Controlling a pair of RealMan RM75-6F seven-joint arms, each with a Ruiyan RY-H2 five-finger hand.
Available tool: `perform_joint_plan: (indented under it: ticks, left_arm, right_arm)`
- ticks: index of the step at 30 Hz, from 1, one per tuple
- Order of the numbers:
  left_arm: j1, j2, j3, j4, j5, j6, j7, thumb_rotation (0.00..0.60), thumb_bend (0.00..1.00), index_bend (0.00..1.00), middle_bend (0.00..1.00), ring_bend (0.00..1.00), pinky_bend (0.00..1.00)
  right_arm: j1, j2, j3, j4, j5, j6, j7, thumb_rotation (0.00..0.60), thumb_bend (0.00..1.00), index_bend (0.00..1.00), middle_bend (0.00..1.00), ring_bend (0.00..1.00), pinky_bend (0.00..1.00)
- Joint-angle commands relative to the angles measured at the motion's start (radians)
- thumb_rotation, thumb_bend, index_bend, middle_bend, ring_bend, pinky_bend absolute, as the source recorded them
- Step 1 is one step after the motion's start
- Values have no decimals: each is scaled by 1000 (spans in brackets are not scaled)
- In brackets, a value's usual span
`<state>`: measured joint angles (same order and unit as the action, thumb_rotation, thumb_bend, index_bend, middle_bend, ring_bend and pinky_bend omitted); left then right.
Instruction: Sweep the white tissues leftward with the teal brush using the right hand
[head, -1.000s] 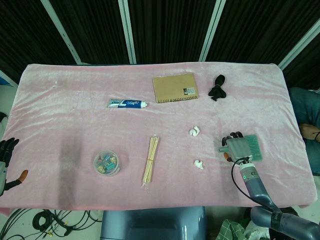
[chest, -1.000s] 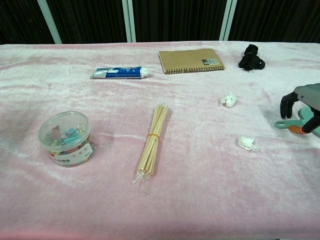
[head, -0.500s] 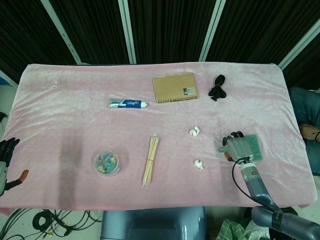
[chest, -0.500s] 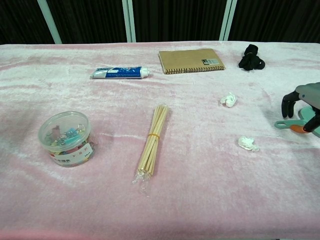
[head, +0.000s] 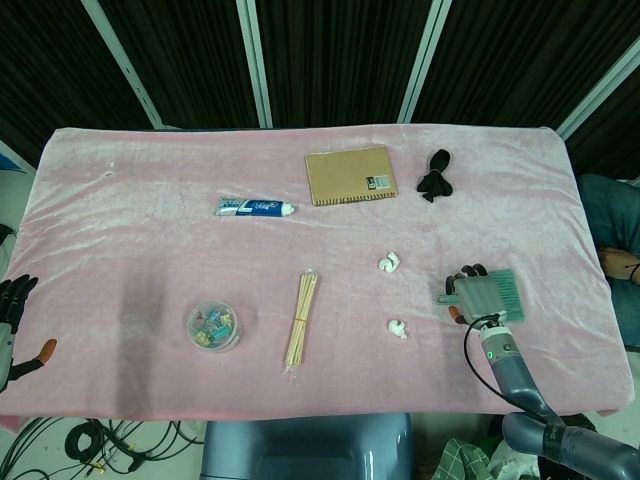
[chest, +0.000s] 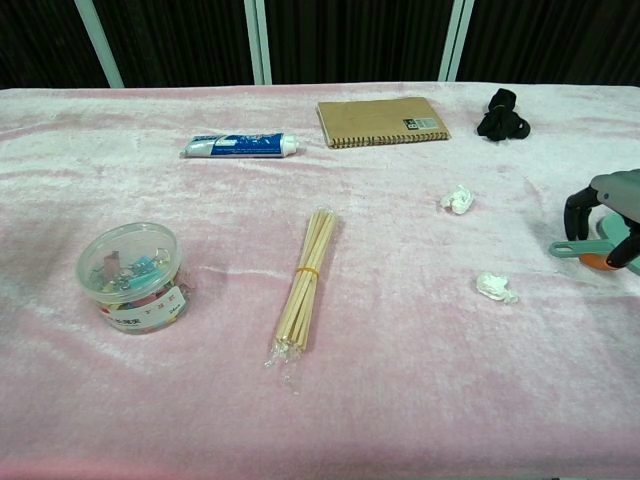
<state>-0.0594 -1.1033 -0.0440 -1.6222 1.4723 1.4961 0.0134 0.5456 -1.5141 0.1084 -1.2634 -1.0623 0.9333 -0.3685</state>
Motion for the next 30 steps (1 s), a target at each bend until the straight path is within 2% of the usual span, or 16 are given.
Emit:
perform_joint_plan:
  ticks: [1, 11, 18, 30]
  left_arm:
    - [0, 0, 0, 0, 0, 0, 0, 600, 276, 60, 53, 0, 0]
    - [0, 0, 0, -1, 0, 0, 0, 600, 276, 60, 53, 0, 0]
    - [0, 0, 0, -1, -1, -1, 2, 600, 276, 60, 53, 0, 0]
    - [-1, 1, 0, -3, -2, -3, 1, 600, 276, 60, 53, 0, 0]
  right_arm:
    - [1, -5, 1, 7, 2, -4, 1, 600, 261, 503, 449, 200, 151]
    - [8, -16, 1, 23, 7, -17, -3, 600, 264, 515, 472, 211, 151]
    - [9, -16, 2, 24, 8, -19, -4, 600, 328, 533, 486, 221, 151]
    - [11, 28, 6, -53, -20, -10, 10, 600, 331, 541, 486, 221, 151]
